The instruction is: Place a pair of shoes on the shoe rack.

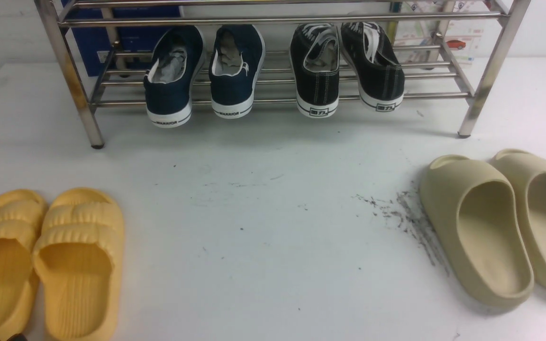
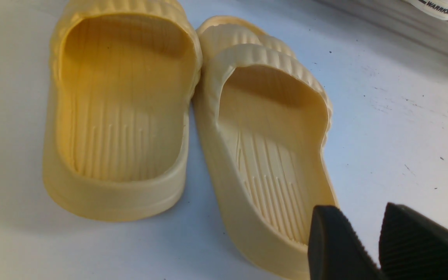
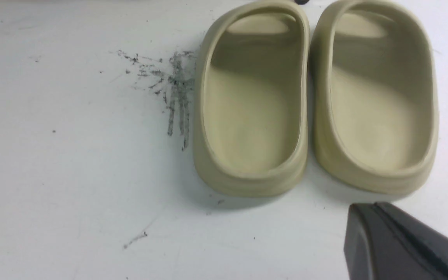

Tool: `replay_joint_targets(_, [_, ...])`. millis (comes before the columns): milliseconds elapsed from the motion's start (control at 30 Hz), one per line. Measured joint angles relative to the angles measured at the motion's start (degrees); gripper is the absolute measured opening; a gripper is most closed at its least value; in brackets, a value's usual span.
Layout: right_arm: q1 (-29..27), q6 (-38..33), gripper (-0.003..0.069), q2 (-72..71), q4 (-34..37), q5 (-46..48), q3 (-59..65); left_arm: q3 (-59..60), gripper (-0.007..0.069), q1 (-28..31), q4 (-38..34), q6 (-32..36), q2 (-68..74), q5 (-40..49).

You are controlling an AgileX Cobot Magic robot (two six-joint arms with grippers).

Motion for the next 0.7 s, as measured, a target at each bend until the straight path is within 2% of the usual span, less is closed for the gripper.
replay_joint_targets(700, [-1.01,0.57,-0.0002,-2.1,0.18,-0.59,0.15,0.0,0.0217,0.0,-0.05,0.05,0.0,0.08])
